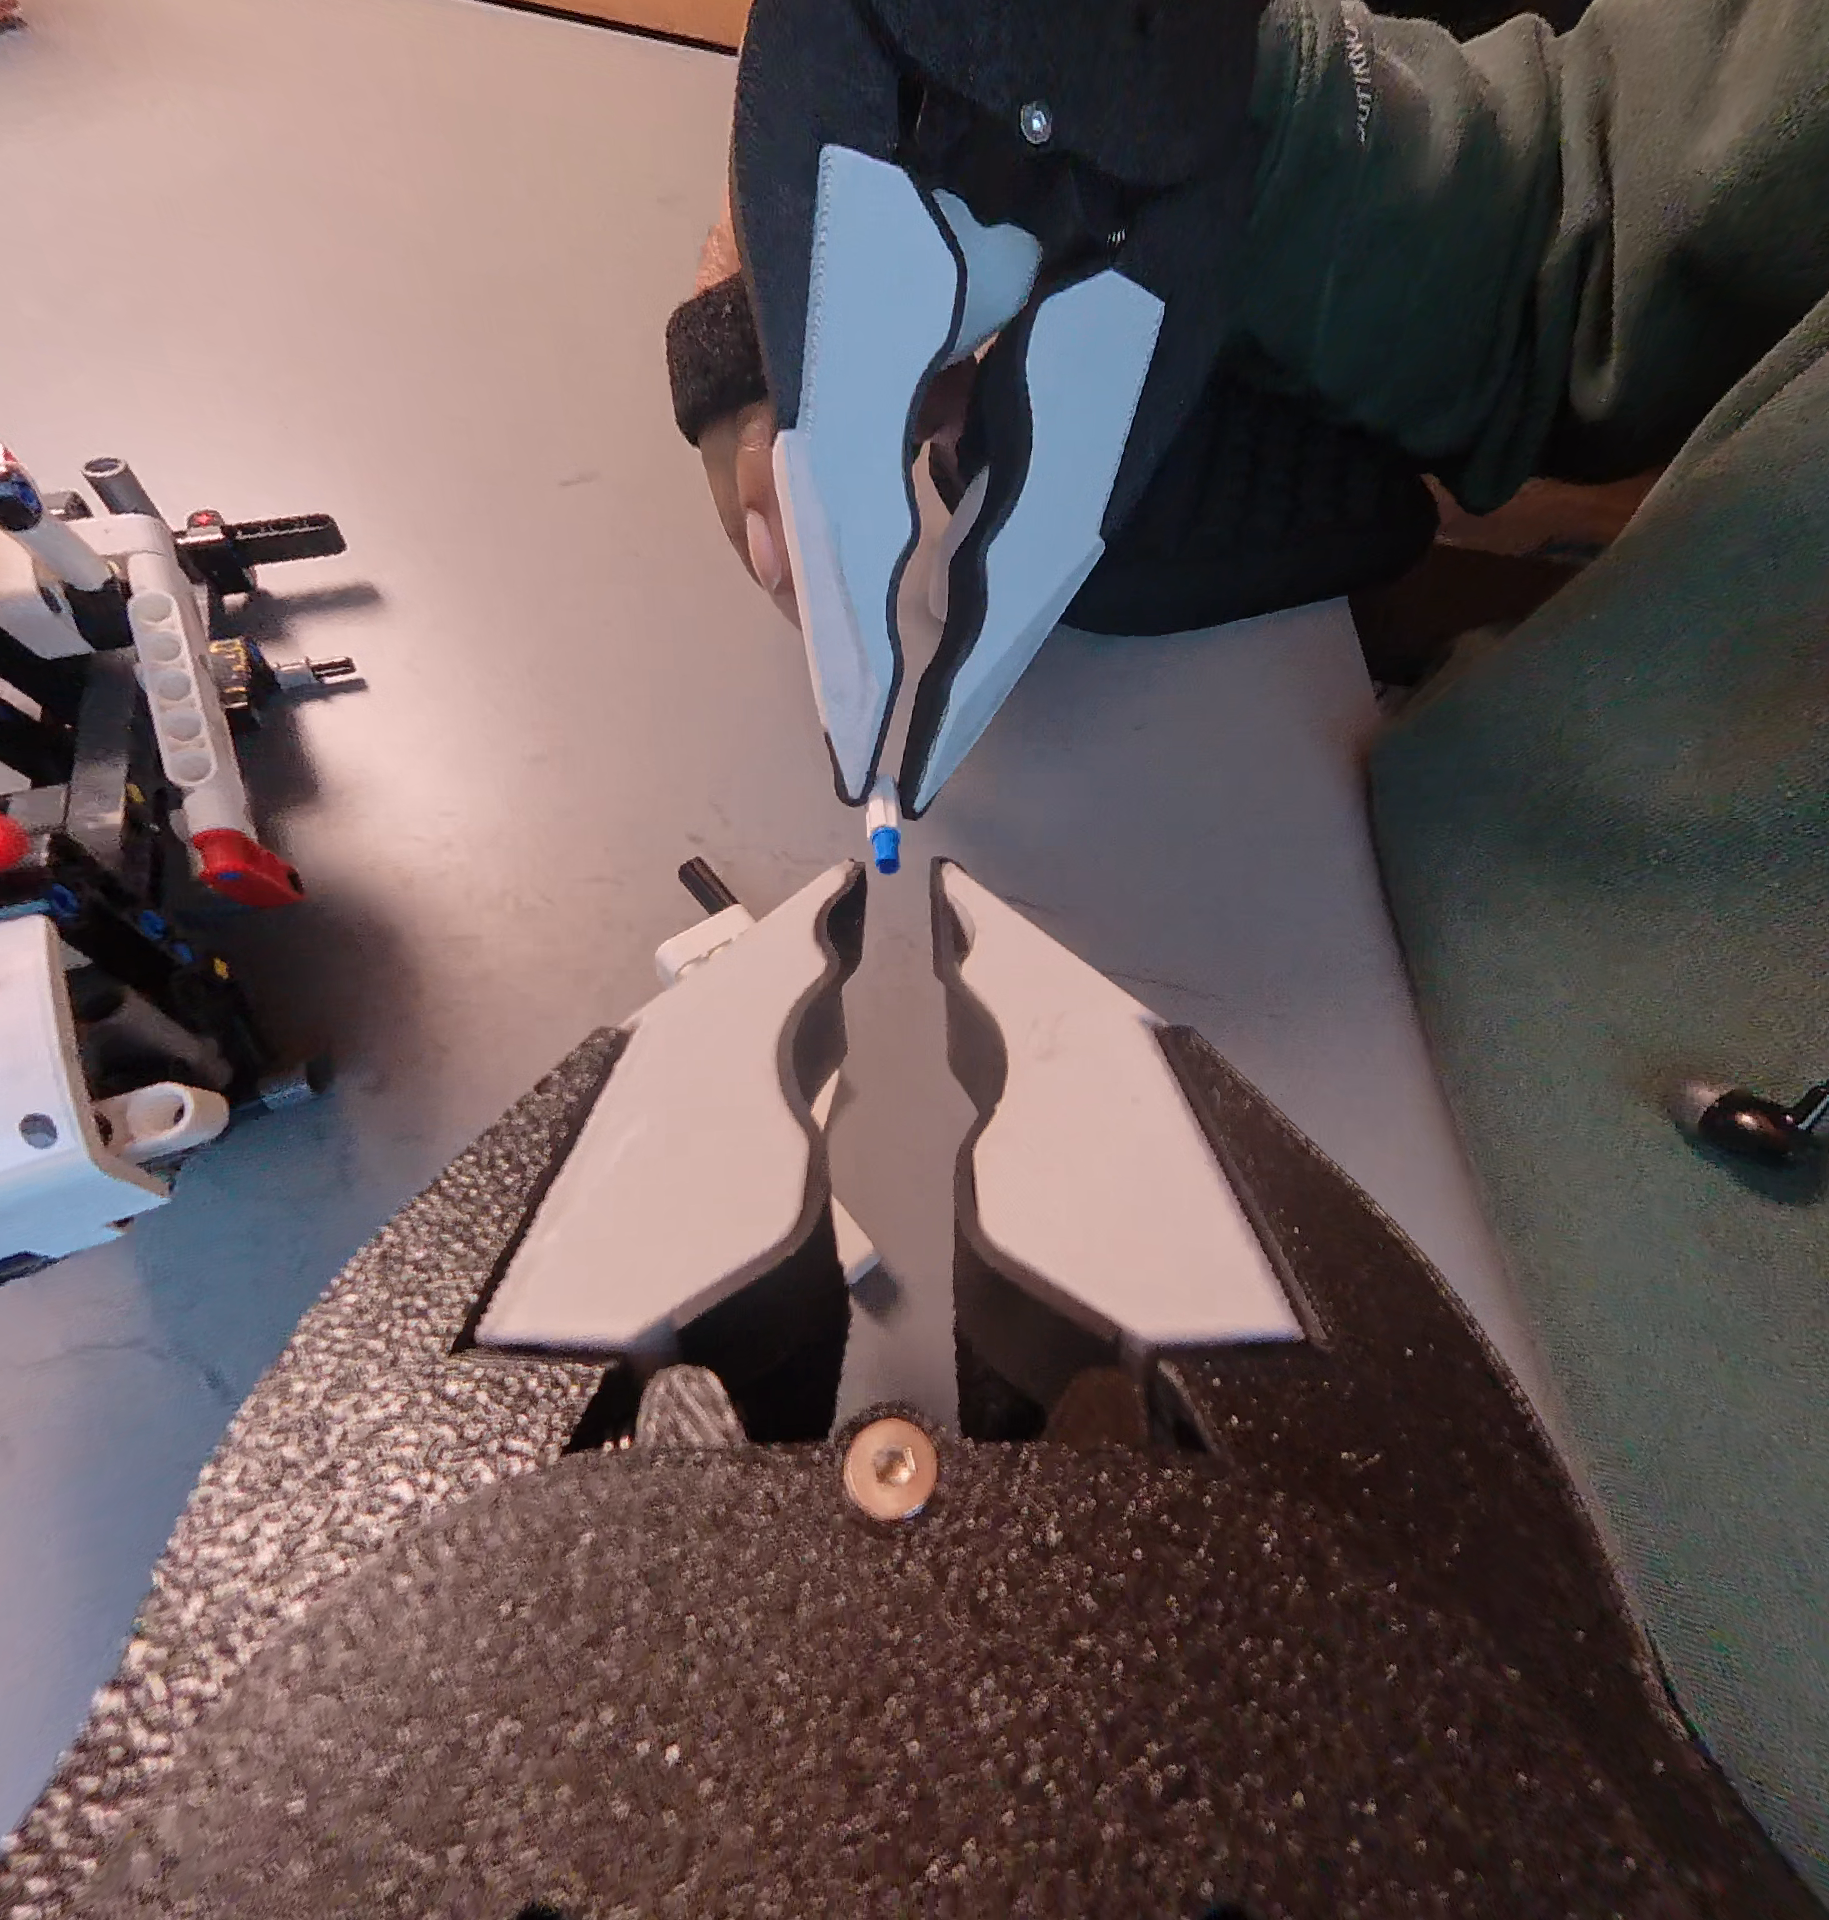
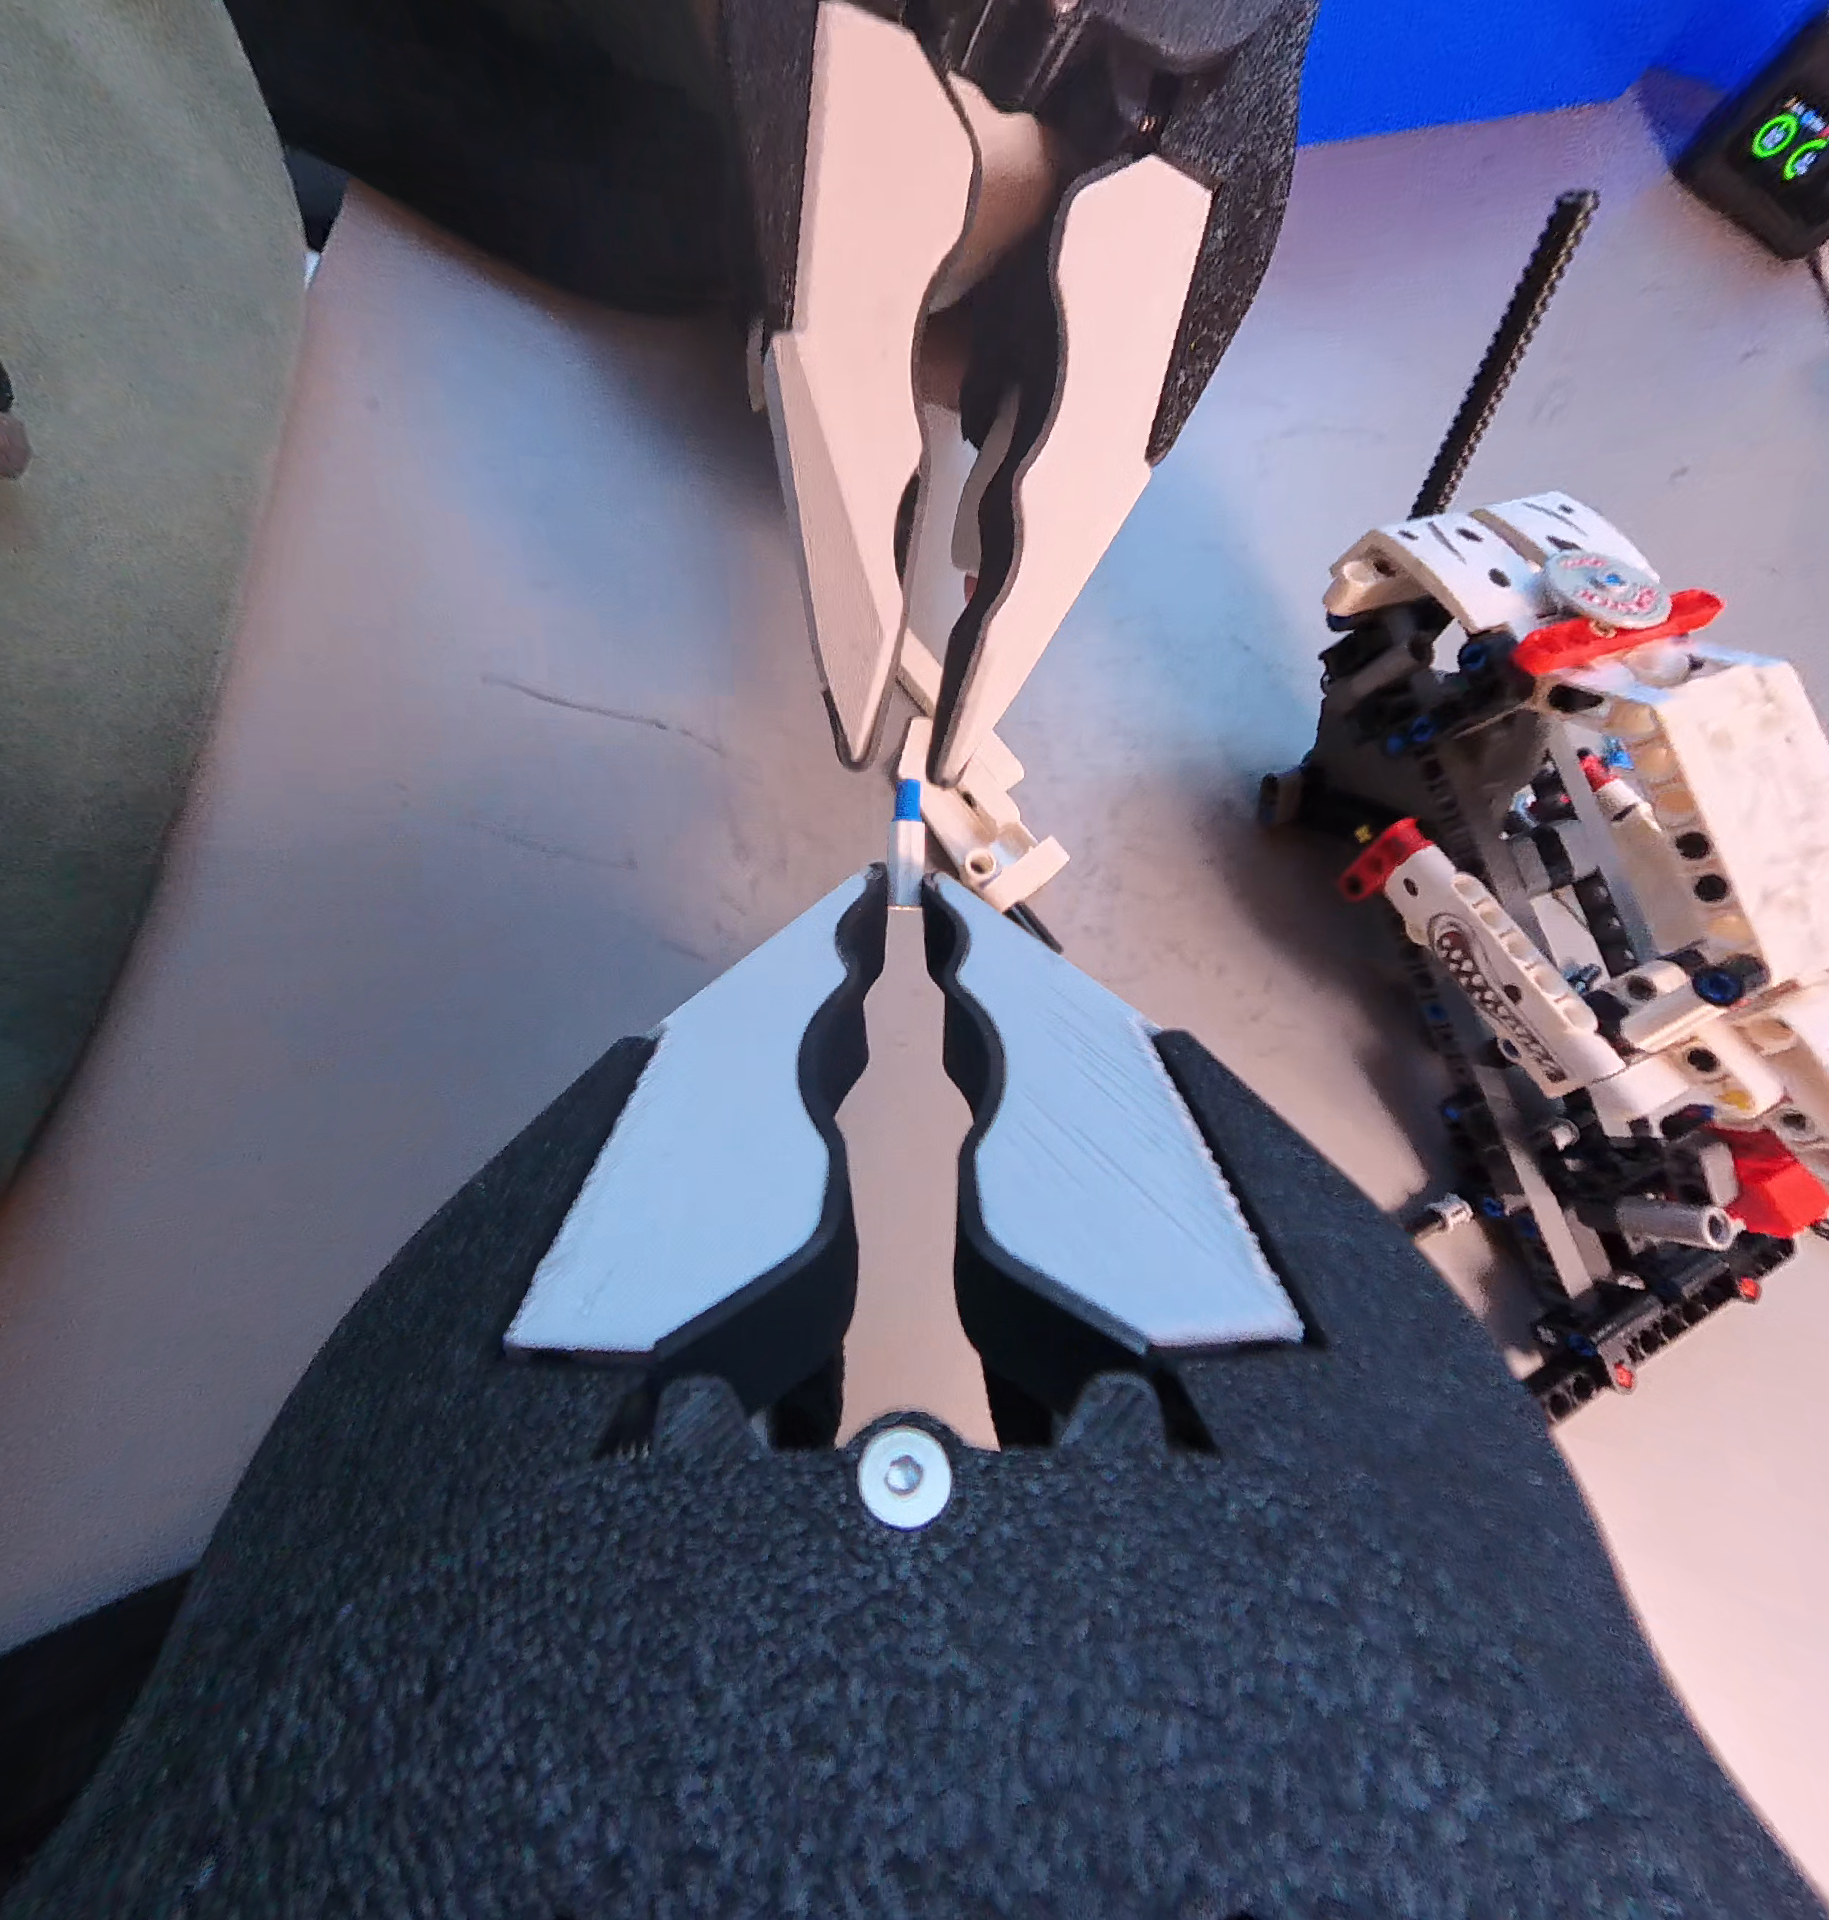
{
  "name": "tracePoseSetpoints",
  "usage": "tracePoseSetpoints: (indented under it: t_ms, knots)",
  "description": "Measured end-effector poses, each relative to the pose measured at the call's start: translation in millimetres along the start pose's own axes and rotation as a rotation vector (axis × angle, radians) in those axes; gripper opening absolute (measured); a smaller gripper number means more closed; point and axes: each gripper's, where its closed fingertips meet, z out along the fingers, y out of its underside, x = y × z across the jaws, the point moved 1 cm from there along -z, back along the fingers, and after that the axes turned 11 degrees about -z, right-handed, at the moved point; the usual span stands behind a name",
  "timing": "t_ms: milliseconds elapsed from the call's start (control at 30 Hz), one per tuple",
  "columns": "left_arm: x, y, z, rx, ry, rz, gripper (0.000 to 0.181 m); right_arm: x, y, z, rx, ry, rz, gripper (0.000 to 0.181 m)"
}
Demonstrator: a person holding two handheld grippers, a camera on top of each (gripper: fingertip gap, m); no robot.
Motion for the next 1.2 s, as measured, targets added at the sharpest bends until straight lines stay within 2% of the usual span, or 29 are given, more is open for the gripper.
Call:
tracePoseSetpoints:
  t_ms: [333, 433, 533, 733, 767, 800, 867, 1000, 1100, 1133, 1200]
  knots:
    - [-1.3, -4.2, -1.9, 0.002, -0.075, 0.088, 0.004, 5.1, -9.1, 2.6, 0.065, 0.03, 0.028, 0.006]
    - [2.9, -12.0, -7.2, 0.057, -0.019, 0.047, 0.004, 11.3, -16.4, 0.2, 0.125, 0.072, 0.034, 0.016]
    - [3.3, -15.9, -9.7, 0.084, -0.003, 0.029, 0.003, 10.1, -20.0, 0.3, 0.138, 0.075, 0.01, 0.006]
    - [5.6, -25.0, -15.3, 0.108, -0.006, 0.058, 0.003, 14.7, -25.6, -10.1, 0.184, 0.075, -0.001, 0.006]
    - [2.5, -28.2, -20.8, 0.115, -0.034, 0.075, 0.003, 18.5, -13.3, -16.5, 0.127, 0.076, 0.003, 0.005]
    - [-5.5, -34.2, -35.1, 0.155, -0.076, 0.085, 0.003, 28.8, 4.7, -27.2, 0.077, 0.127, 0.018, 0.005]
    - [-18.0, -45.1, -67.1, 0.254, -0.105, 0.04, 0.003, 39.5, 9.7, -47.6, 0.151, 0.166, 0.1, 0.005]
    - [-45.6, -63.8, -86.9, 0.348, -0.256, 0.051, 0.003, 51.5, -2.2, -44.0, 0.149, 0.232, 0.056, 0.006]
    - [-96.6, -85.0, -121.8, 0.506, -0.455, -0.056, 0.003, 64.1, 3.9, -43.8, 0.147, 0.306, 0.065, 0.006]
    - [-117.0, -84.5, -126.1, 0.497, -0.5, -0.111, 0.003, 67.4, 4.1, -44.4, 0.163, 0.326, 0.073, 0.006]
    - [-158.6, -70.7, -115.3, 0.363, -0.535, -0.233, 0.004, 73.9, 5.3, -44.9, 0.177, 0.374, 0.073, 0.006]
